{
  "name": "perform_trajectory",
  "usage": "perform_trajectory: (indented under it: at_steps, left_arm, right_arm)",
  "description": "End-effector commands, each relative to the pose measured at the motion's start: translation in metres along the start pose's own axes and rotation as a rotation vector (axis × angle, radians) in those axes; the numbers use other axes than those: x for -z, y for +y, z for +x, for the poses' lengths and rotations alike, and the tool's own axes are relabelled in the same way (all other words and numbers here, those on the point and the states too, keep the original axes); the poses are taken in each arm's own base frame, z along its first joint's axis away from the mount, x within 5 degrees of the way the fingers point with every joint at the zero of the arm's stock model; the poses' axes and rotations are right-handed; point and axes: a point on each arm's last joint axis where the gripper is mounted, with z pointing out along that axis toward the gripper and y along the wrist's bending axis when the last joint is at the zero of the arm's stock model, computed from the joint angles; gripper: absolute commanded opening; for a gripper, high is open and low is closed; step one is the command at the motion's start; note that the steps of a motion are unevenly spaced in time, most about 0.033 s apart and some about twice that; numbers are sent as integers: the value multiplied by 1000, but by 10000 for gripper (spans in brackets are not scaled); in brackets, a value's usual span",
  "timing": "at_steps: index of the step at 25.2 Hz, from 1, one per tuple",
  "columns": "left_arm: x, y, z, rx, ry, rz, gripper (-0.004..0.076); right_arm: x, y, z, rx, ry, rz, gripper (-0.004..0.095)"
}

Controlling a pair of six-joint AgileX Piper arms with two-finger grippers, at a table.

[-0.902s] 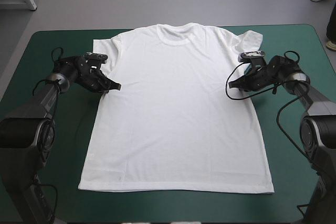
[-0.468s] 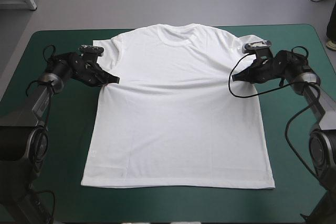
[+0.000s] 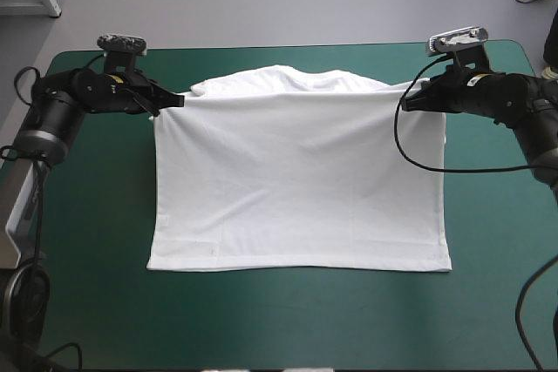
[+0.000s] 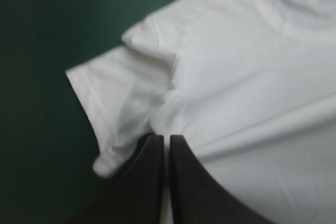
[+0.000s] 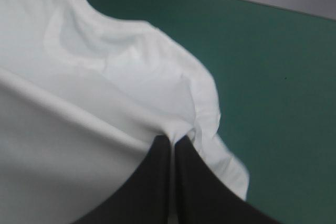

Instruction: Fold the cloth

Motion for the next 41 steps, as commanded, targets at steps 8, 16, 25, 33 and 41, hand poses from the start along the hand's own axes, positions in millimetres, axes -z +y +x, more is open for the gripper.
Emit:
perform_trajectory:
  at_steps: [8, 16, 25, 33, 41]
  left_arm:
    - [165, -29, -48, -69, -426, -24, 19]
    - [247, -48, -35, -115, -566, -32, 19]
    - [205, -37, -53, -48, -541, -19, 19]
    - [175, -26, -96, -101, -546, -33, 19]
    - [165, -25, -102, -113, -499, -20, 19]
  right_arm:
    - [141, 23, -38, 81, -398, 71, -4]
    - [232, 42, -40, 129, -615, 101, -4]
    - [191, 30, -61, 116, -567, 101, -4]
    - [132, 11, -106, 109, -527, 84, -4]
    - [118, 10, -112, 119, -463, 44, -4]
